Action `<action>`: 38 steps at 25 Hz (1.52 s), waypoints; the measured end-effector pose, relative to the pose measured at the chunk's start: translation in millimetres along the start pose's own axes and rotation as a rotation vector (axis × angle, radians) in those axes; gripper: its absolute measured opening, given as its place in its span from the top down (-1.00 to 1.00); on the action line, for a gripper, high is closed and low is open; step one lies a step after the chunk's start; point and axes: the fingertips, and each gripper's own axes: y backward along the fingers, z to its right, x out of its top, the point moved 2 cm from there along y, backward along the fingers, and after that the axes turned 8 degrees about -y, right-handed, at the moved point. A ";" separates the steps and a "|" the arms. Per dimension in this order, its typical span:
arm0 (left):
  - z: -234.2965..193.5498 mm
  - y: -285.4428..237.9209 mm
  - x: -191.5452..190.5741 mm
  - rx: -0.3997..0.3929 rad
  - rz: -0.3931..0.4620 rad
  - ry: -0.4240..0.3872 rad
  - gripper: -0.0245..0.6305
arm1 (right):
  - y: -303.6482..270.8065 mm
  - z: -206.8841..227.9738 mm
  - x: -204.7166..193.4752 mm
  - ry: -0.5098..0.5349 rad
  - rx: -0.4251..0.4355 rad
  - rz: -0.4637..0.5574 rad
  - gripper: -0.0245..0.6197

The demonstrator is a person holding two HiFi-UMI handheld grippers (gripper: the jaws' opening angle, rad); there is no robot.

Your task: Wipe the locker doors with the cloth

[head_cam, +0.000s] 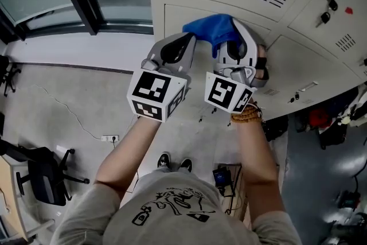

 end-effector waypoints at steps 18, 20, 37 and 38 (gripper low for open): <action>43.2 -26.6 -89.0 0.004 -0.163 0.021 0.93 | 52.0 -46.6 -100.7 -0.046 0.044 -0.104 0.84; 45.1 -25.1 -107.8 0.005 -0.188 0.037 0.93 | 58.3 -65.9 -112.9 -0.049 0.066 -0.114 0.84; 68.9 -28.7 -250.0 0.017 -0.354 0.133 0.93 | 110.3 -196.3 -213.4 -0.037 0.272 -0.198 0.84; 70.5 -29.8 -253.5 0.017 -0.359 0.137 0.93 | 113.0 -197.8 -218.0 -0.027 0.281 -0.199 0.84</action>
